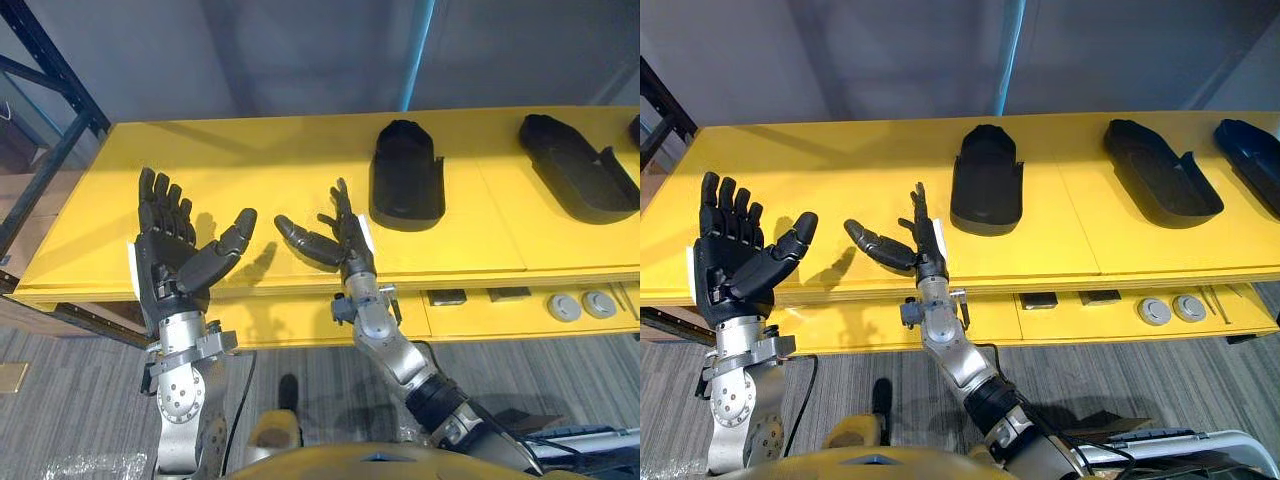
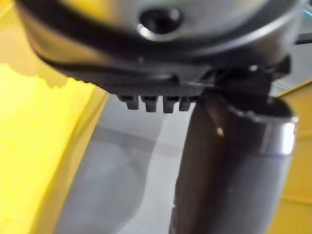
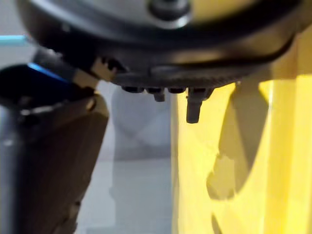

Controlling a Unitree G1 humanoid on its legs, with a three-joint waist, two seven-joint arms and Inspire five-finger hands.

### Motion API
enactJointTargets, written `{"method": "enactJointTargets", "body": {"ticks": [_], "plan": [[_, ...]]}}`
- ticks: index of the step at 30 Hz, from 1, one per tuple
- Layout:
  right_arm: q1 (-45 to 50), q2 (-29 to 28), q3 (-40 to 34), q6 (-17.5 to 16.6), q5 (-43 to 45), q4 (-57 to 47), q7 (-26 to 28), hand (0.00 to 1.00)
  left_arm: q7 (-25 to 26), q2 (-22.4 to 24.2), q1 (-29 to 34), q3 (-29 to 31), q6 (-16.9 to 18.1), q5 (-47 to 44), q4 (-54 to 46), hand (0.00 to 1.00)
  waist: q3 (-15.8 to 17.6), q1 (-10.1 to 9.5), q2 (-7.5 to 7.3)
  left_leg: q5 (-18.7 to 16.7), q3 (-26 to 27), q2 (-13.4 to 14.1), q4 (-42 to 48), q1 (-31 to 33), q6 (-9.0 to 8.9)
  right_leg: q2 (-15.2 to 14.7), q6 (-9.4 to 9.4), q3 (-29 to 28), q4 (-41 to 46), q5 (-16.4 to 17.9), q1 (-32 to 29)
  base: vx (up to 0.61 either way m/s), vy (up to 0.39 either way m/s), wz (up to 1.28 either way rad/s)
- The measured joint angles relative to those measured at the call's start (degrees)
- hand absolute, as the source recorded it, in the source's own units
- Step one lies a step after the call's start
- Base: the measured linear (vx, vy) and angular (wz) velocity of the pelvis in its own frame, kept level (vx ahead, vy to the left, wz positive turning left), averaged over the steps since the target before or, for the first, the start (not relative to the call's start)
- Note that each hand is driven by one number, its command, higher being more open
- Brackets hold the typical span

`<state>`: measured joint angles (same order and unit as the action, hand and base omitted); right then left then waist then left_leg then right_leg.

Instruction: Walk over and take three plastic housings, then place them on the shelf

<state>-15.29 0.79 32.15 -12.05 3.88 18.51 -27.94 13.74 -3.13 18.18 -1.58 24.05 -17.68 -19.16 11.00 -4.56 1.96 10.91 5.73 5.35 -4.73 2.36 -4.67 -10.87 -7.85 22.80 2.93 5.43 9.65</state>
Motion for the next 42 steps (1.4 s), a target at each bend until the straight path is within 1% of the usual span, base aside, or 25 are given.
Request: {"method": "enactJointTargets", "body": {"ticks": [4,12,15,26,30,33,42], "plan": [[0.0,-1.1,-0.1,-1.4,-3.6,0.9,-2.7,1.00,0.2,0.0,0.0,-0.9,0.1,-0.3,1.5,1.00,0.9,-0.03,-0.38,0.0,0.0,0.0,0.0,0.1,0.01,0.0,0.07,0.0,0.0,0.0,-0.1,0.00,0.000,0.00],[0.5,-1.4,-0.8,-4.0,-3.6,0.8,-4.1,1.00,0.1,0.0,0.0,-2.6,0.9,-1.0,1.5,1.00,1.8,0.02,-0.22,0.0,0.0,-0.1,0.0,0.2,0.04,-0.1,-0.02,-0.1,0.1,0.0,-0.2,0.00,0.000,0.00],[0.7,-1.8,-1.4,-4.1,-3.6,0.8,-4.4,1.00,0.0,0.0,0.0,-2.8,0.9,-1.0,1.5,1.00,1.8,0.04,-0.22,0.1,0.0,-0.1,0.0,0.2,0.05,-0.1,-0.28,-0.1,0.1,-0.2,-0.2,0.00,0.000,0.00],[1.6,-1.8,-4.6,-4.1,-3.5,-1.3,-6.8,1.00,0.0,0.0,0.0,-3.3,0.9,-1.0,1.5,1.00,1.9,0.19,-0.22,0.1,0.0,-0.1,0.0,0.2,0.05,-0.1,-0.29,-0.1,0.2,-0.2,-0.3,0.00,0.000,0.00],[1.6,-1.7,-4.6,-4.1,-3.6,-1.5,-7.4,1.00,0.0,-0.1,0.0,-3.8,0.9,-0.9,1.5,1.00,1.9,0.25,-0.23,0.1,0.0,-0.1,0.0,0.2,0.05,-0.1,-0.29,-0.1,0.2,-0.2,-0.3,0.00,0.000,0.00],[1.6,-1.7,-4.7,-4.1,-3.6,-1.5,-7.4,1.00,0.0,-0.1,0.0,-4.8,0.9,-0.9,1.5,1.00,1.9,0.30,-0.23,0.0,0.0,-0.1,0.0,0.2,0.05,-0.1,-0.29,-0.1,0.2,-0.2,-0.3,0.00,0.000,0.00],[2.5,-1.7,-5.8,-4.1,-3.5,-2.5,-7.4,1.00,-0.1,-0.1,0.0,-4.9,0.8,-0.9,1.5,1.00,1.9,0.43,-0.23,0.1,0.1,-0.1,0.0,0.1,0.06,-0.2,-0.27,-0.3,0.7,-0.1,-0.5,0.00,0.000,0.00]]}}
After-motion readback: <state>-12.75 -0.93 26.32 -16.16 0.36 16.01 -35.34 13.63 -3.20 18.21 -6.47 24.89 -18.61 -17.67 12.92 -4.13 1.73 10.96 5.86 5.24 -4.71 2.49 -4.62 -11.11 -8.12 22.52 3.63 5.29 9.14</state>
